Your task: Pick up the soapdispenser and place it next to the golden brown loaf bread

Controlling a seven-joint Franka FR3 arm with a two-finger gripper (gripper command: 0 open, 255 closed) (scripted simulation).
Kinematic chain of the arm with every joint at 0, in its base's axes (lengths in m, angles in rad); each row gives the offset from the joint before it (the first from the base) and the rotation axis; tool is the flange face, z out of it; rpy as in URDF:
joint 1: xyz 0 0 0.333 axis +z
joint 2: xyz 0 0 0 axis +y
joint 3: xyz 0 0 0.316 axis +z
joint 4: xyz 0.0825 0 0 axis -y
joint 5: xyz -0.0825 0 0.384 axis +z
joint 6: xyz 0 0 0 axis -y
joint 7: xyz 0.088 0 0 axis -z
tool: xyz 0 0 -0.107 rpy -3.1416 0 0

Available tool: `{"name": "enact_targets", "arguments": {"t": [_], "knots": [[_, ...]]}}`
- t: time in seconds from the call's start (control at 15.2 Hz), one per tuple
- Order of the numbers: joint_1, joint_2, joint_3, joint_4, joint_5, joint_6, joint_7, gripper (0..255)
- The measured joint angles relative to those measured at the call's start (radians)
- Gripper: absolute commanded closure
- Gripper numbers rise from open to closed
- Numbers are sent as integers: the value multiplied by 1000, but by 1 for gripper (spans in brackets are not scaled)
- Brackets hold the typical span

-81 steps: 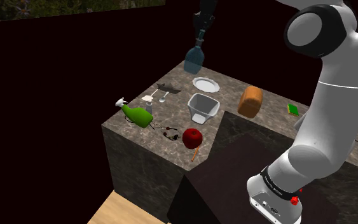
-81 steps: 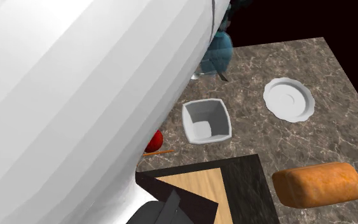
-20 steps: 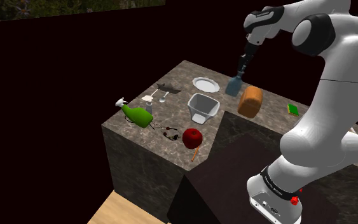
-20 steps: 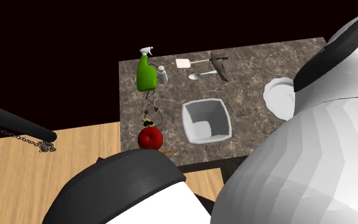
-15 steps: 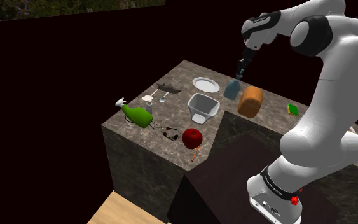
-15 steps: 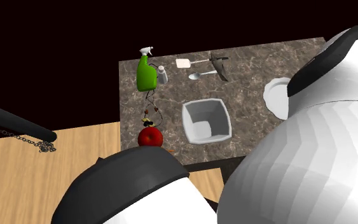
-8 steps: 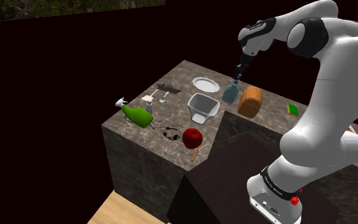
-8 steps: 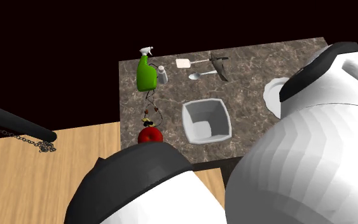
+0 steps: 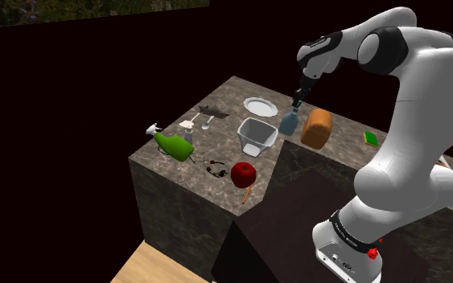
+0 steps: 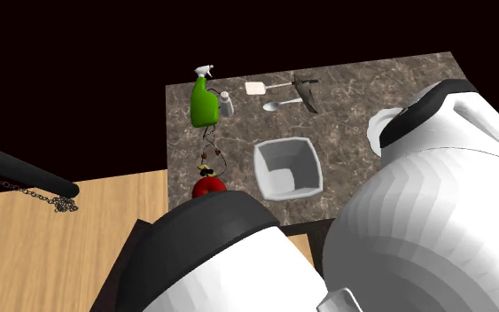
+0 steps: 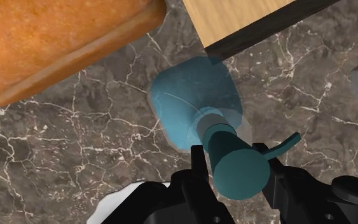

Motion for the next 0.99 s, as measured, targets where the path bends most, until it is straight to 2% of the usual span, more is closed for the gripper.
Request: {"name": "enact_targets", "arguments": {"t": [0.46,0.53,0.99], "knots": [[-1,5,1,-3,1,8,-2,255],[-1,5,1,-3,1,8,-2,0],[-2,0,-1,7,0,-6,-1,0]]}}
